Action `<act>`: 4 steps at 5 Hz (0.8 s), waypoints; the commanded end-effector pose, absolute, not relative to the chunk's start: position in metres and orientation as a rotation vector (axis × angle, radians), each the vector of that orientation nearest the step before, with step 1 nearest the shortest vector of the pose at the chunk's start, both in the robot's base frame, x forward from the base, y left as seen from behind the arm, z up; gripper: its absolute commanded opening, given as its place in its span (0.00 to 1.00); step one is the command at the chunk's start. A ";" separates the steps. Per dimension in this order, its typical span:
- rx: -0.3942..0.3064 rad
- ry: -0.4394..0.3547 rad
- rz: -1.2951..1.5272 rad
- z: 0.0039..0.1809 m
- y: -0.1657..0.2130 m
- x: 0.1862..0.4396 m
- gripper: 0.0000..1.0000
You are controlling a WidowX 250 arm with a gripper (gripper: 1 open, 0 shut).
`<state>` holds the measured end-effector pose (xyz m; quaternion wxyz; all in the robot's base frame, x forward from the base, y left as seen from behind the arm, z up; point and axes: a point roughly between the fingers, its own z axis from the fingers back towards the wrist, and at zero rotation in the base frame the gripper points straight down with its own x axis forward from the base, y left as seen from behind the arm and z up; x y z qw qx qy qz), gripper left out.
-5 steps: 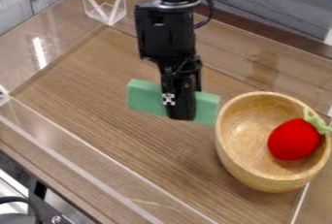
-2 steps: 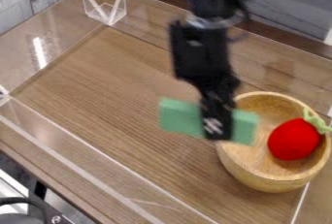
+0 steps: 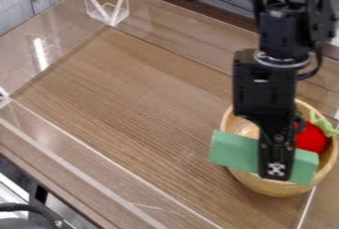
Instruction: Put the green block in the brown bowl
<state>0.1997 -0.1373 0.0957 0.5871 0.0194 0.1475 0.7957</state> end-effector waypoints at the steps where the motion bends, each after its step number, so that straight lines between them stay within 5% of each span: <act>1: 0.005 0.326 1.803 0.109 -0.143 0.203 0.00; 4: -0.003 0.322 1.782 0.102 -0.147 0.209 0.00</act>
